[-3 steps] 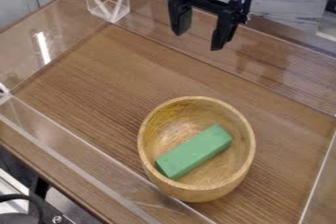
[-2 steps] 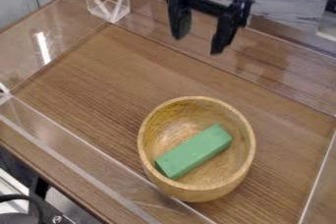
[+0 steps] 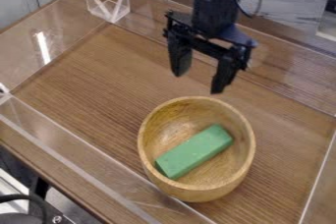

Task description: Remove the green block from inside the brown bowl and put it on the table

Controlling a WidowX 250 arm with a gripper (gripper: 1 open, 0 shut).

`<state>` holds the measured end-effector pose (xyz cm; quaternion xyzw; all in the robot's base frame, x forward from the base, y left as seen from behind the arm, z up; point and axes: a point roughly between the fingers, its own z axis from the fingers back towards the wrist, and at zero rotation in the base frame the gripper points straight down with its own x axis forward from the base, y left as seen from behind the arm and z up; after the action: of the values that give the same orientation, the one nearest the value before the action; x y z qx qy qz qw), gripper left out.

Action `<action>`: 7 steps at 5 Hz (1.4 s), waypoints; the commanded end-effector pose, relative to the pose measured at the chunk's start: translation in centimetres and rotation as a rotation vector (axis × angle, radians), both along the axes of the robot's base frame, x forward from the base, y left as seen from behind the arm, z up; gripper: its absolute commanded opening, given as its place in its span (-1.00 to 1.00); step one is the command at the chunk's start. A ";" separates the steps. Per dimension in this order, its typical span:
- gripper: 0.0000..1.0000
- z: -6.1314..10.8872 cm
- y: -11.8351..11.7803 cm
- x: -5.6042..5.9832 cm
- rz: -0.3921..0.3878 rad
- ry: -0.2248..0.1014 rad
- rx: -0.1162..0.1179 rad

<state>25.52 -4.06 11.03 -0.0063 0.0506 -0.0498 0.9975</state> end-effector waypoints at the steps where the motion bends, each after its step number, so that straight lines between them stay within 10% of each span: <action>1: 1.00 1.0 -1.4 -0.9 -0.022 -0.063 -0.005; 5: 1.00 -1.1 -2.4 -4.3 -0.256 -0.061 -0.005; 7: 1.00 -4.0 -1.6 -4.9 -0.175 -0.084 -0.006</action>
<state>20.33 -5.71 6.51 -0.0019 0.0211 -0.1400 0.9899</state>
